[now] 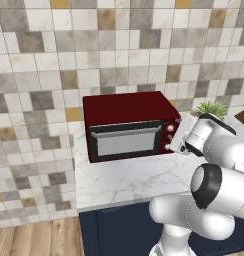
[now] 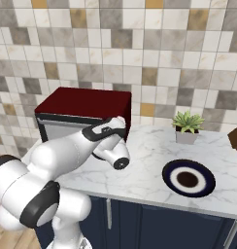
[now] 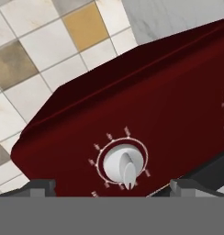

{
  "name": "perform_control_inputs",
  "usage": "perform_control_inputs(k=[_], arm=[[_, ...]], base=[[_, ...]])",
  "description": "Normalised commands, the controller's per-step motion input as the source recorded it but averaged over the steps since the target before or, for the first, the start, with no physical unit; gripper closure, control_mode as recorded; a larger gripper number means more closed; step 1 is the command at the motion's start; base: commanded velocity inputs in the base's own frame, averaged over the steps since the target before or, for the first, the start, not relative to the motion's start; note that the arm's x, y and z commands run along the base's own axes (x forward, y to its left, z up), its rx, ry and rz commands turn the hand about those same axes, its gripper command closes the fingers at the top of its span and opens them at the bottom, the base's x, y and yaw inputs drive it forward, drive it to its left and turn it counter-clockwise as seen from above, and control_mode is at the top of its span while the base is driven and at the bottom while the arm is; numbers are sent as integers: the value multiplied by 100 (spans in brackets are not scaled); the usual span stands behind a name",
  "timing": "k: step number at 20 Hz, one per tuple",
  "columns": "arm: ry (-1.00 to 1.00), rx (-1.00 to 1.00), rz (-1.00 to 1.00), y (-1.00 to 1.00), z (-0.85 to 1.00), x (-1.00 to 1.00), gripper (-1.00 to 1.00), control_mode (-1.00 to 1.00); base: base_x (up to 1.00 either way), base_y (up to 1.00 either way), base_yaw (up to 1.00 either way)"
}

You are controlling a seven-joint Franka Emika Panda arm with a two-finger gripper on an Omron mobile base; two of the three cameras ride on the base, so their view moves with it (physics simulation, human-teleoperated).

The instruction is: Pull the toaster oven rack outwards. Pick up the baguette from the plate and place it on the toaster oven rack. Close the toaster oven door fully and set the temperature to the lowest setting.

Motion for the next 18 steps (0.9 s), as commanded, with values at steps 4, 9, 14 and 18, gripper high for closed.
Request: perform_control_inputs(k=[4,9,14,18], arm=[[-1,0,0,1,-6,10,-100,-100],[-9,0,0,0,-24,9,-100,-100],[-8,0,0,0,-36,17,-100,-100],[-11,0,0,0,-15,15,-100,-100]], base=[[0,0,0],[0,0,0],[0,0,0],[0,0,0]])
